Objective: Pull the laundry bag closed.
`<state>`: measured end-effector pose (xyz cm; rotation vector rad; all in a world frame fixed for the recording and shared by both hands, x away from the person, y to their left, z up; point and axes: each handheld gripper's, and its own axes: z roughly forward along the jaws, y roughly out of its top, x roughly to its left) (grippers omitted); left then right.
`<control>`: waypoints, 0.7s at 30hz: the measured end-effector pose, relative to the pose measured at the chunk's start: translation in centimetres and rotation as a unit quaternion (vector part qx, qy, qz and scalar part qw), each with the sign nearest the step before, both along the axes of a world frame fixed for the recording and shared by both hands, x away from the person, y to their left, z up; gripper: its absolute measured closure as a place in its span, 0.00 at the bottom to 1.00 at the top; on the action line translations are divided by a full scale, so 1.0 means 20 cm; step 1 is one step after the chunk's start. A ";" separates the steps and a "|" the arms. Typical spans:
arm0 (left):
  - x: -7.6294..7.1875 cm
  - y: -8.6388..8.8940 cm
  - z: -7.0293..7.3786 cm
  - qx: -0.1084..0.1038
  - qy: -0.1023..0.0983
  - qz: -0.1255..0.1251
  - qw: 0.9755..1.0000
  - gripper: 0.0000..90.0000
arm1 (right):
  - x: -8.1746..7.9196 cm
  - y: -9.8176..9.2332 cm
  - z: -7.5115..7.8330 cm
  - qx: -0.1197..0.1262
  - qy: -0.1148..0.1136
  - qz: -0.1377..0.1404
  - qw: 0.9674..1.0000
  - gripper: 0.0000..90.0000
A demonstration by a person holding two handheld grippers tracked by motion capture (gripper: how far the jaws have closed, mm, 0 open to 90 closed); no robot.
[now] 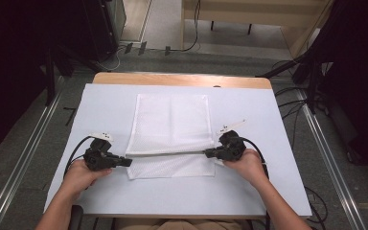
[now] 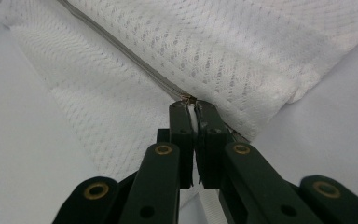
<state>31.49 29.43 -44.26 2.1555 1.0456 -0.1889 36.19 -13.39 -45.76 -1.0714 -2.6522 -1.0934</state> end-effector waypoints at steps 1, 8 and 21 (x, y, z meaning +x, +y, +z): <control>0.00 0.00 0.00 -0.002 0.000 0.000 1.000 0.98 | 0.00 0.00 0.00 0.002 0.000 0.001 1.000 0.98; 0.00 0.01 0.00 -0.002 -0.002 0.008 1.000 0.90 | -0.02 0.01 0.00 0.000 -0.004 0.001 1.000 0.98; -0.01 0.03 0.03 -0.003 -0.043 0.035 0.998 0.54 | -0.03 0.00 0.04 0.015 -0.037 -0.009 0.999 0.73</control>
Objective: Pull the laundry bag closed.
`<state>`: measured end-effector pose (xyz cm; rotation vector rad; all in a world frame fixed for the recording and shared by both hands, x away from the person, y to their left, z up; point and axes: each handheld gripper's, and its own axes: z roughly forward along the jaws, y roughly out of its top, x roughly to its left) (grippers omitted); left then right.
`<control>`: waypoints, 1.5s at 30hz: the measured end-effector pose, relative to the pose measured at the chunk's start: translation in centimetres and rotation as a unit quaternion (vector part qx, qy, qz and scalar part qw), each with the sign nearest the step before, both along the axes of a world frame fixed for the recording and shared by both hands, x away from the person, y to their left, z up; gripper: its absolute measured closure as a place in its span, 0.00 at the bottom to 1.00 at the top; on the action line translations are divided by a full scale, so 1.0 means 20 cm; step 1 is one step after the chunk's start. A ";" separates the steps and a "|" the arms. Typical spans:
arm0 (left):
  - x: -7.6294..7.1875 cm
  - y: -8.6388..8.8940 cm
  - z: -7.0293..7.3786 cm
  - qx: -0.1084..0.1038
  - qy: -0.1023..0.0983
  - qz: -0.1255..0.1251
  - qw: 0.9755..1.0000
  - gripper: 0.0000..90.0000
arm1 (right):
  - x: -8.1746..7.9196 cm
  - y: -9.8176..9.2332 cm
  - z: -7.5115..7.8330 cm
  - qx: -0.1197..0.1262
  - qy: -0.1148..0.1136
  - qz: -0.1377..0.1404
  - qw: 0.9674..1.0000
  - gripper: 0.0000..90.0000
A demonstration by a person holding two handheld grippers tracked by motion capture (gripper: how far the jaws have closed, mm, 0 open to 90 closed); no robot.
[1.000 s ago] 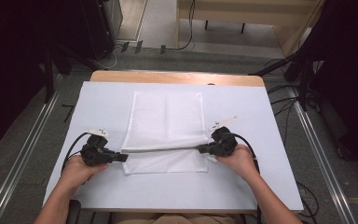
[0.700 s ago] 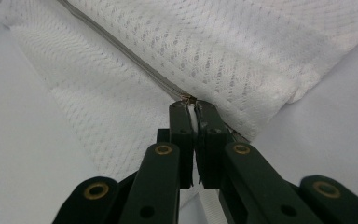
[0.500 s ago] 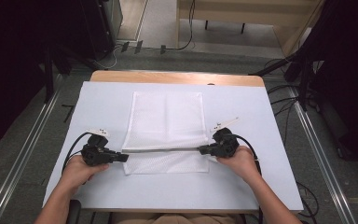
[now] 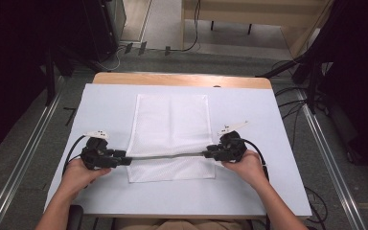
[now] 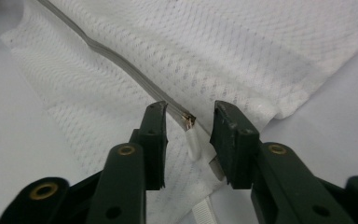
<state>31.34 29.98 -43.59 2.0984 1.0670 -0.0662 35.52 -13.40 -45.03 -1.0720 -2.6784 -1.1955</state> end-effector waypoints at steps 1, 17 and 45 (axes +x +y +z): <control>0.00 0.00 0.00 0.000 -0.004 0.003 1.000 0.52 | 0.00 0.00 0.00 0.002 -0.005 -0.004 1.000 0.69; 0.01 0.09 0.05 0.030 -0.059 0.076 0.995 0.40 | 0.00 -0.14 0.04 0.010 -0.087 -0.064 0.994 0.40; 0.03 0.22 0.04 0.053 -0.077 0.165 0.982 0.36 | 0.02 -0.45 -0.02 -0.025 -0.138 -0.172 0.975 0.23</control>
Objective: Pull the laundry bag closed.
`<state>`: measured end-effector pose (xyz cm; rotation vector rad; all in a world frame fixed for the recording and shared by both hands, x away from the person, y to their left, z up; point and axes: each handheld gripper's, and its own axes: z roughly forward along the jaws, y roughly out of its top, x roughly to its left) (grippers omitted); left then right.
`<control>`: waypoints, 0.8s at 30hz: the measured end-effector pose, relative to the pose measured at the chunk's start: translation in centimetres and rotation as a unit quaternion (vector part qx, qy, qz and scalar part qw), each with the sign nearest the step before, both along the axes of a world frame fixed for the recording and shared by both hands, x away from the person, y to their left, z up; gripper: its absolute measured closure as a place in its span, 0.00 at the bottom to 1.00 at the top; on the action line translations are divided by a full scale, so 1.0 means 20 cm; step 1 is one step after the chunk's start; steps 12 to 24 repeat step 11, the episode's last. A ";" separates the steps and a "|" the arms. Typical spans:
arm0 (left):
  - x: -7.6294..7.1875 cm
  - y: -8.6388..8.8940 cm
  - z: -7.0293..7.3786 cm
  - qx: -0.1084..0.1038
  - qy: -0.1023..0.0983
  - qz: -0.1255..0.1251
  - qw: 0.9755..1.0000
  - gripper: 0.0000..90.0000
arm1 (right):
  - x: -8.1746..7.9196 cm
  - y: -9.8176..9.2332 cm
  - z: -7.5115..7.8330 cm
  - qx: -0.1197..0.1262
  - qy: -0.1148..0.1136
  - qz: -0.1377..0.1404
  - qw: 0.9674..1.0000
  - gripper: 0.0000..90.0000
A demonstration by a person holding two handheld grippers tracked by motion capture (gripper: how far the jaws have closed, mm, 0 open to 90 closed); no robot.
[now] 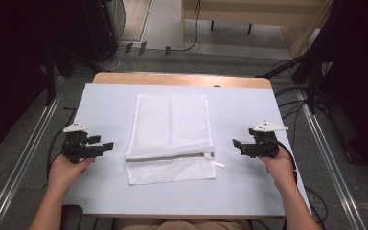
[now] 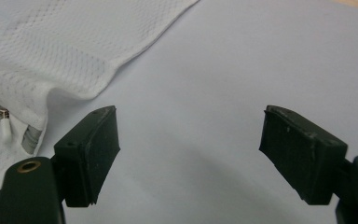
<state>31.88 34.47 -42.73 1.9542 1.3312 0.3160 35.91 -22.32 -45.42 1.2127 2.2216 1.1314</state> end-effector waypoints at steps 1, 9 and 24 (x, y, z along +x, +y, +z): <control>0.00 0.00 0.00 -0.001 0.001 0.000 1.000 0.36 | 0.00 0.00 0.00 0.000 0.002 -0.001 1.000 0.23; 0.00 -0.01 0.00 -0.001 0.001 0.001 1.000 0.34 | 0.00 0.00 -0.01 -0.003 0.004 0.004 1.000 0.22; 0.00 -0.01 -0.01 -0.002 0.002 0.001 1.000 0.34 | 0.00 0.00 -0.01 -0.002 0.005 0.003 1.000 0.22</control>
